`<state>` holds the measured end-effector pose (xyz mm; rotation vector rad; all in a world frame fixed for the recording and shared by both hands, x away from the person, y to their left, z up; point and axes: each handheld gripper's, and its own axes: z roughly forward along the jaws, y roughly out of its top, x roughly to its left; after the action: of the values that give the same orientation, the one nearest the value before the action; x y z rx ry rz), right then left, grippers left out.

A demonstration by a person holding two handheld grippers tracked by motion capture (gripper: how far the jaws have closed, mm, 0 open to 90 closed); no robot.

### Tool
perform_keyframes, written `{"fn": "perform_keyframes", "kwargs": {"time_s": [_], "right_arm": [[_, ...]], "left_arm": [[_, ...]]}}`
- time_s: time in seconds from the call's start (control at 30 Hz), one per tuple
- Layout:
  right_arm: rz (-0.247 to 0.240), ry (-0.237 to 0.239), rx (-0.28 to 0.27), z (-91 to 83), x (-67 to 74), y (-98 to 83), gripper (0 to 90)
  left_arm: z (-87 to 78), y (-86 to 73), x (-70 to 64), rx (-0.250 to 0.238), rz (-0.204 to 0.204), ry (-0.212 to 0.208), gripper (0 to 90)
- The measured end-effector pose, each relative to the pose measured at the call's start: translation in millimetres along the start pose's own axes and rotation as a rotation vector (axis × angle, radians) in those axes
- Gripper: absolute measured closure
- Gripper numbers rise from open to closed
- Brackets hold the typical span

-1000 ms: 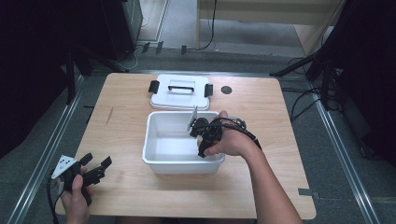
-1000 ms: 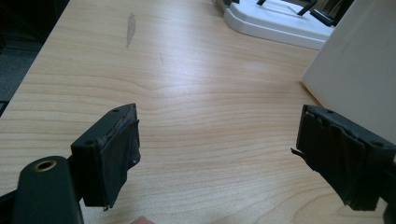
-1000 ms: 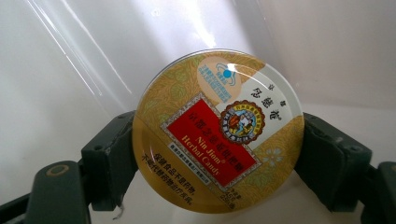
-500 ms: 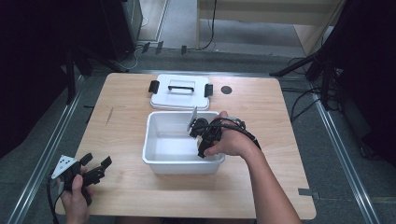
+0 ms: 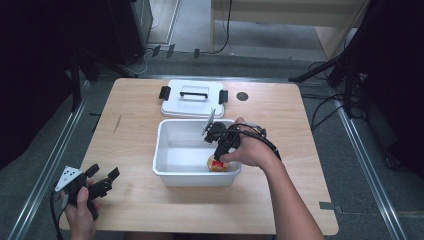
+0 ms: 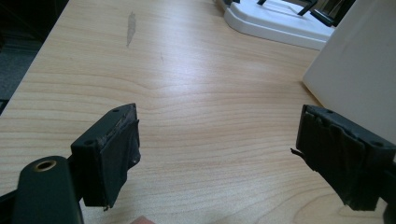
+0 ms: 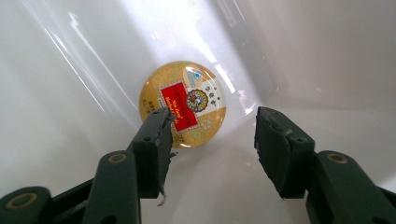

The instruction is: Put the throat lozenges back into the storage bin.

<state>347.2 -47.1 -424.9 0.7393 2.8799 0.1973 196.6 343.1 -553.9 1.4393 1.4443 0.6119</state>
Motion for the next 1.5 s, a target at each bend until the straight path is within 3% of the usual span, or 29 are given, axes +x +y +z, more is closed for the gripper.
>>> {"fn": "perform_keyframes", "kwargs": {"time_s": [0.23,0.67,0.83,1.13,1.5], "right_arm": [[0.021,0.024,-0.057,-20.2,-0.2,-5.1,46.4],[0.079,-0.022,-0.152,-68.0,-10.9,-40.8,37.7],[0.105,-0.051,-0.148,-77.3,-17.8,-60.1,35.7],[0.205,-0.064,-0.145,-63.3,-35.5,-101.8,31.2],[0.379,-0.090,-0.155,-26.3,-47.9,-149.4,10.8]], "left_arm": [[-0.1,0.0,0.1,-0.001,-0.001,-0.002,14.1],[0.3,0.0,-0.4,-0.003,0.000,0.002,14.1],[0.4,0.1,-0.3,0.001,0.003,0.003,14.1],[0.0,-0.1,-0.5,0.000,0.008,0.002,14.1],[-0.2,-0.2,-0.8,-0.001,0.008,0.004,14.1]]}}
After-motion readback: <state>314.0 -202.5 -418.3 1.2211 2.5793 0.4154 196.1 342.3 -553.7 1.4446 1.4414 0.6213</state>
